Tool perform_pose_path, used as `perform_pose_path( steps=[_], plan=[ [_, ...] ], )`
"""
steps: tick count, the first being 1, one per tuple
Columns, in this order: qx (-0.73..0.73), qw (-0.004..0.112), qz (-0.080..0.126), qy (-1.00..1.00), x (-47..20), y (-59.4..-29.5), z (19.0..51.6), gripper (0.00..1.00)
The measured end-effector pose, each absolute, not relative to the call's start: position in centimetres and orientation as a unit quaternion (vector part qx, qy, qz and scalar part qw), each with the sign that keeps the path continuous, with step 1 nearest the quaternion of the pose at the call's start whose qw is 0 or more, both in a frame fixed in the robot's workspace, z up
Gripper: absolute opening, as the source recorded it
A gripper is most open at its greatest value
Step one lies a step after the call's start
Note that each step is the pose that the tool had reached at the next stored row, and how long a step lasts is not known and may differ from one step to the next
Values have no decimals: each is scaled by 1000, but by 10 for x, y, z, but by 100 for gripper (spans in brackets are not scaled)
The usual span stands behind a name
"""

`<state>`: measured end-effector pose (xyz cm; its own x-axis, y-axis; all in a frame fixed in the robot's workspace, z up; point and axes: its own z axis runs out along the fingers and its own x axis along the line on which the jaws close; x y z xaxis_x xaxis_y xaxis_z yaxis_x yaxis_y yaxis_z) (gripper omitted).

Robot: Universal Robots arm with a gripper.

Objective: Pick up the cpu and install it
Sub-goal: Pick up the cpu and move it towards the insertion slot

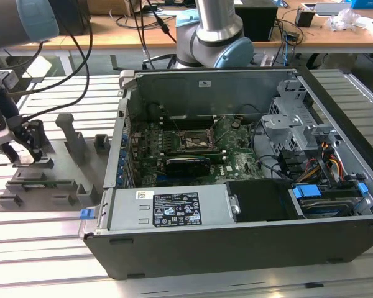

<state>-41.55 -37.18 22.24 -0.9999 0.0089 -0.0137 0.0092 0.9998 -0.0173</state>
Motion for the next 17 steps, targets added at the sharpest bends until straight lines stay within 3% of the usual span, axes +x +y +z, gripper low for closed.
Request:
perform_pose_path(
  steps=[17],
  plan=[
    [5, 7, -8, 1000, -416, -372, 250, 55]
  ],
)
